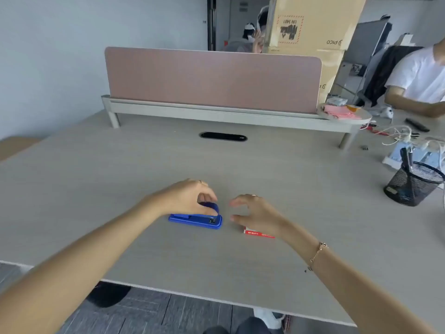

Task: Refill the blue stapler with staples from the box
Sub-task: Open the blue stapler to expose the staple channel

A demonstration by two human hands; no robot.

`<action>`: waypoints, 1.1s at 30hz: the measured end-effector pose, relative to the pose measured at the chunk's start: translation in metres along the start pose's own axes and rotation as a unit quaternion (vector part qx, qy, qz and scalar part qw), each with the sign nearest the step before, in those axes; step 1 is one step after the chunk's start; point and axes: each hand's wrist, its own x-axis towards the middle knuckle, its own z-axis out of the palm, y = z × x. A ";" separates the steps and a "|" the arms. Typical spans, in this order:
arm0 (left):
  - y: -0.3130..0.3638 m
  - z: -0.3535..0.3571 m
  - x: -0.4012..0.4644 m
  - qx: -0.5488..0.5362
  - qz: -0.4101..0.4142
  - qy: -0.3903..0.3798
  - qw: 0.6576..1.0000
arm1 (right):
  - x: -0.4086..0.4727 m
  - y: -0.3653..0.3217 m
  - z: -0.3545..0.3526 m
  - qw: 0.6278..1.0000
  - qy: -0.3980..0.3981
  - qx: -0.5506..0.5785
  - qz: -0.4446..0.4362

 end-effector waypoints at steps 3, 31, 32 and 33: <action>0.008 0.001 -0.002 0.039 -0.004 -0.020 0.999 | -0.004 -0.004 0.007 1.000 0.007 -0.002 0.013; 0.002 0.006 -0.005 -0.048 0.034 0.047 0.997 | 0.002 -0.014 0.044 0.978 0.105 0.170 0.055; 0.002 0.005 -0.006 -0.051 0.032 0.049 0.997 | 0.002 -0.013 0.045 0.979 0.106 0.162 0.055; 0.001 0.003 -0.007 -0.056 0.032 0.051 0.997 | 0.002 -0.012 0.045 0.981 0.108 0.154 0.056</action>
